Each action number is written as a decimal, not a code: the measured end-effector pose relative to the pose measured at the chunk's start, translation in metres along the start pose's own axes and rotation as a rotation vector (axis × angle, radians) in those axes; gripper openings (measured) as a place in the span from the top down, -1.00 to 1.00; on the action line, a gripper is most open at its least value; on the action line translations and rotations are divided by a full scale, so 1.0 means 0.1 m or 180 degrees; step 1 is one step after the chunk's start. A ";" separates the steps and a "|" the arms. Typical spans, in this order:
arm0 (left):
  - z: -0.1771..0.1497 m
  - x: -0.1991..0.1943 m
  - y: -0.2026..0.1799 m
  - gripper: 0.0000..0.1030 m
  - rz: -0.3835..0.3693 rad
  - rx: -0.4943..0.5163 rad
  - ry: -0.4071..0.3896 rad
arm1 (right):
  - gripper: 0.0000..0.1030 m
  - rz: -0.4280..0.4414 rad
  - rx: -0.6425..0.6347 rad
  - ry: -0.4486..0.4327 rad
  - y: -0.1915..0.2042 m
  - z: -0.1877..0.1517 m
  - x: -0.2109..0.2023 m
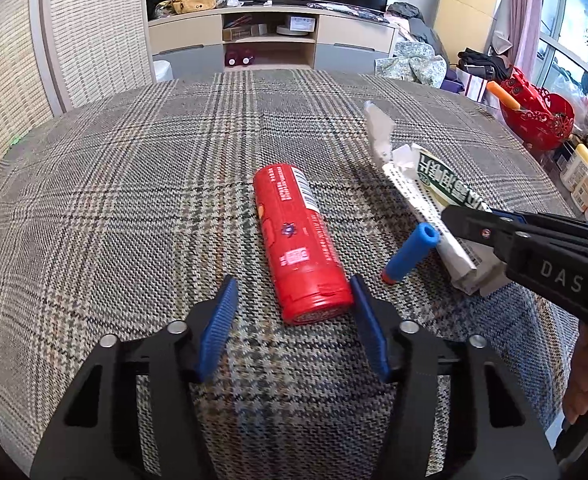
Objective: Collect trash
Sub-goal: 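Grasp the red canister with the left tool while the right tool grasps a white packet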
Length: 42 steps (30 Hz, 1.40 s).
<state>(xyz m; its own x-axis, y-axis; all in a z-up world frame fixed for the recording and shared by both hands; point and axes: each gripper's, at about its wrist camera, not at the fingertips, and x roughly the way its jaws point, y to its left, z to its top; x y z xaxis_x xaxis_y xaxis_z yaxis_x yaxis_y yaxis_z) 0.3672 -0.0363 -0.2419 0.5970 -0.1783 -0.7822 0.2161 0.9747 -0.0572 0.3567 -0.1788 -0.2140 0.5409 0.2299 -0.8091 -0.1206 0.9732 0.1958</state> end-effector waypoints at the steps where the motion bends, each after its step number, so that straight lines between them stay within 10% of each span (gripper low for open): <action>1: 0.02 0.00 0.00 0.35 0.0014 0.0009 -0.0008 | 0.76 0.0008 0.0010 -0.0001 -0.01 0.01 0.00; 21: -0.54 -0.66 0.11 0.37 0.0041 -0.0100 -0.0146 | 0.79 -0.0066 0.0001 -0.0290 0.02 -0.32 -0.75; 42: -1.41 -2.01 -0.64 0.38 -0.0031 0.0008 -0.0371 | 0.79 0.0058 -0.0100 -0.0326 0.13 -1.38 -1.83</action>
<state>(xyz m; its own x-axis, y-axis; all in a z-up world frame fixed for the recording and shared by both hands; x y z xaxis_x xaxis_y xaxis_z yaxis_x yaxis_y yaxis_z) 0.1247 -0.0443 -0.1682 0.6806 -0.2022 -0.7042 0.2242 0.9725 -0.0626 0.1414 -0.2065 -0.1401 0.6204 0.2470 -0.7444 -0.1563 0.9690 0.1912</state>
